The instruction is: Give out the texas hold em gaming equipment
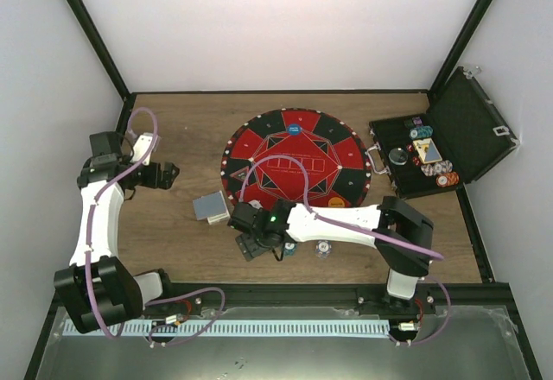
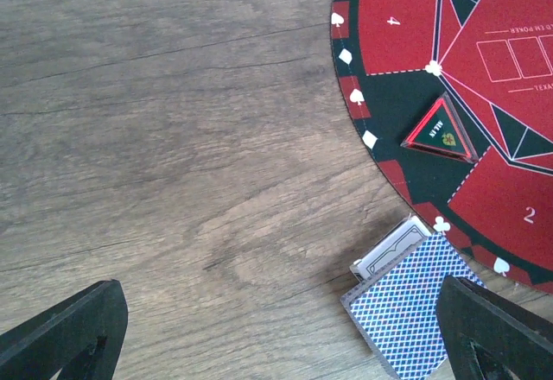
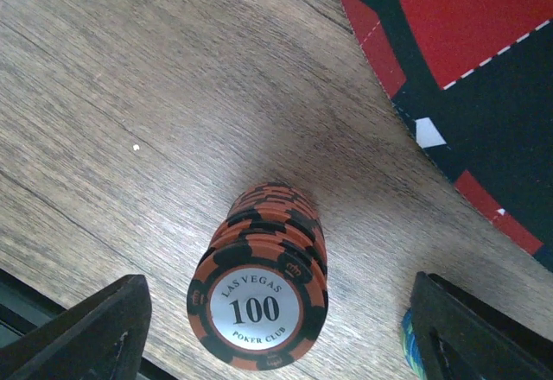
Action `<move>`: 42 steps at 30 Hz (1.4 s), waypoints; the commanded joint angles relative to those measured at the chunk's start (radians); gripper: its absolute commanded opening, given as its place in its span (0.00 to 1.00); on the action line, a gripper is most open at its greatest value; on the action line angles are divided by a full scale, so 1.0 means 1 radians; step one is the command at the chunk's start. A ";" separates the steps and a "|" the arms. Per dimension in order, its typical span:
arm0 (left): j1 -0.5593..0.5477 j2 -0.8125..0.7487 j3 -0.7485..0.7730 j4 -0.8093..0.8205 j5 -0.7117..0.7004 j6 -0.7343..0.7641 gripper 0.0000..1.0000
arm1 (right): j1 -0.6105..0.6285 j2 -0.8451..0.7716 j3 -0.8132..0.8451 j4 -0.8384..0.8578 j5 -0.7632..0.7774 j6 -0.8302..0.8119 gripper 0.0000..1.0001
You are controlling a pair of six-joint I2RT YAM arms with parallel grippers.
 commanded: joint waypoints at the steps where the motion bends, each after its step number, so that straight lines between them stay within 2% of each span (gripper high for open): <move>1: 0.014 0.003 -0.003 0.005 0.016 0.017 1.00 | 0.004 0.011 0.040 0.011 -0.025 -0.002 0.82; 13: 0.029 0.000 0.009 -0.005 0.044 0.022 1.00 | 0.004 0.072 0.050 0.035 -0.015 -0.003 0.65; 26: 0.038 0.004 -0.001 0.000 0.050 0.027 1.00 | 0.005 0.056 0.051 0.019 0.004 0.003 0.45; 42: 0.041 0.010 -0.006 -0.005 0.061 0.033 1.00 | 0.008 0.050 0.111 -0.053 0.008 -0.009 0.41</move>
